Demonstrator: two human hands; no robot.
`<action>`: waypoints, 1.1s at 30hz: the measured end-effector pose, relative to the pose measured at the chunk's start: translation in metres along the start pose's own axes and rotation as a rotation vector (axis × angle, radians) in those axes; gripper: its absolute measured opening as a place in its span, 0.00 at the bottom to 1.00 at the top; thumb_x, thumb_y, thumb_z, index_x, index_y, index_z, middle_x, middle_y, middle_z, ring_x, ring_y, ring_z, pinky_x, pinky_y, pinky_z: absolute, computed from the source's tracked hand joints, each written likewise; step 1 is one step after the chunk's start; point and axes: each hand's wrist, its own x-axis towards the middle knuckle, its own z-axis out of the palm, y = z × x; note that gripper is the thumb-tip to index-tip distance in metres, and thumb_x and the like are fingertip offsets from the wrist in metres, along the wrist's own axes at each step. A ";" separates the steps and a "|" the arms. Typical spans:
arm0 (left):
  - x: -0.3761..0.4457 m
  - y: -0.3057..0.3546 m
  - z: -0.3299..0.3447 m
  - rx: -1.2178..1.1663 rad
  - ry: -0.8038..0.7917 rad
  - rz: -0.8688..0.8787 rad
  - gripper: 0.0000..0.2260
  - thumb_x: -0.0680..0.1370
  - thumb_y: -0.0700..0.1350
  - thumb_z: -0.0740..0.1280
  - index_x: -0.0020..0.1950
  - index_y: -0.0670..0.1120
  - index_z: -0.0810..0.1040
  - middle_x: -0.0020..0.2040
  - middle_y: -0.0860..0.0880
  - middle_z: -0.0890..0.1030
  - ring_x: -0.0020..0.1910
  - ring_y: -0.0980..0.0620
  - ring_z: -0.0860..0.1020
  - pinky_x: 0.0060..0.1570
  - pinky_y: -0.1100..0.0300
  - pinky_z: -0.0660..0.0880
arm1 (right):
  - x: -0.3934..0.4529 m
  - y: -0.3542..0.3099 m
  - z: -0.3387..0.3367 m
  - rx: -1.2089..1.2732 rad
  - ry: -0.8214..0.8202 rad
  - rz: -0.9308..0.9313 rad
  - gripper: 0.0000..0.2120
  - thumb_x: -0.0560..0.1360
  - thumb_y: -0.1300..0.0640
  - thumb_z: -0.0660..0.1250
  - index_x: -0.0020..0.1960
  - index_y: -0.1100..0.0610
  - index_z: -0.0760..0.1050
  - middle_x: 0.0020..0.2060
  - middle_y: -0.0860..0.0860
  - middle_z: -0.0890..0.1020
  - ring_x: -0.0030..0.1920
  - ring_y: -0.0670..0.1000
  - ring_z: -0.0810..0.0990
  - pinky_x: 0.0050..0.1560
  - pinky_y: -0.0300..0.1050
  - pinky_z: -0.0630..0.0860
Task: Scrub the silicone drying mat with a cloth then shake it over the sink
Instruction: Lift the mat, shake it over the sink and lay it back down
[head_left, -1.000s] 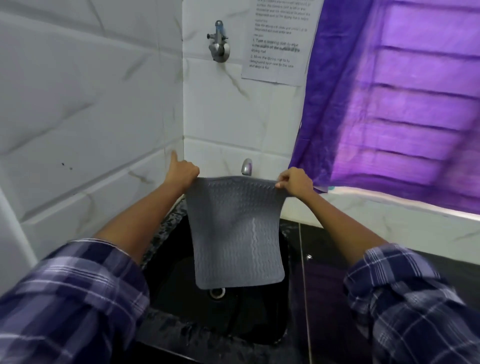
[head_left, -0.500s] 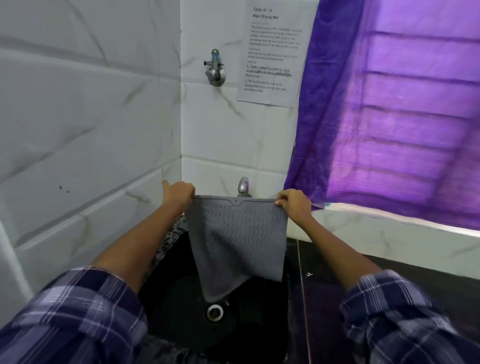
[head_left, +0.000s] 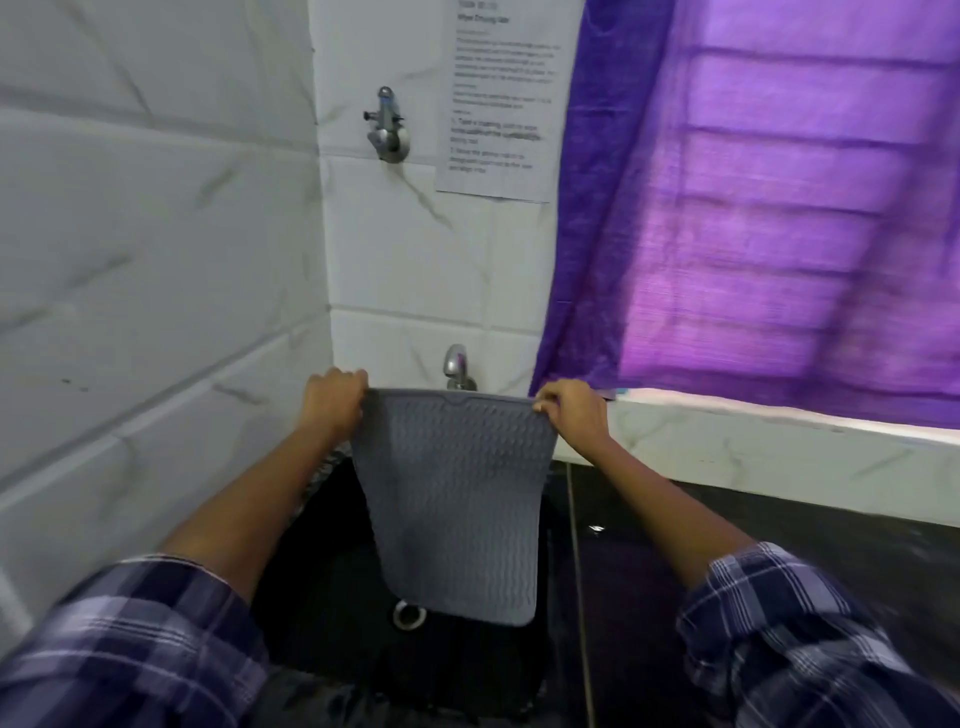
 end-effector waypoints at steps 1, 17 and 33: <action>0.005 0.006 -0.008 -0.106 0.036 -0.012 0.12 0.77 0.41 0.64 0.60 0.45 0.76 0.58 0.42 0.81 0.60 0.42 0.77 0.56 0.52 0.73 | -0.002 0.004 -0.013 0.028 0.068 -0.002 0.07 0.74 0.57 0.67 0.47 0.57 0.83 0.48 0.55 0.85 0.52 0.56 0.80 0.50 0.49 0.77; -0.056 0.239 -0.102 -0.592 0.166 0.328 0.07 0.72 0.37 0.72 0.49 0.40 0.85 0.47 0.40 0.85 0.50 0.41 0.82 0.54 0.55 0.75 | -0.088 0.176 -0.255 -0.073 0.125 0.095 0.09 0.69 0.60 0.73 0.48 0.63 0.83 0.39 0.61 0.83 0.38 0.51 0.76 0.35 0.40 0.68; 0.018 0.329 0.032 -0.736 -0.347 0.201 0.11 0.73 0.35 0.72 0.54 0.34 0.82 0.40 0.49 0.87 0.33 0.67 0.81 0.39 0.71 0.73 | -0.036 0.317 -0.160 0.022 -0.121 0.331 0.10 0.69 0.62 0.73 0.48 0.65 0.83 0.38 0.57 0.83 0.43 0.53 0.79 0.37 0.36 0.73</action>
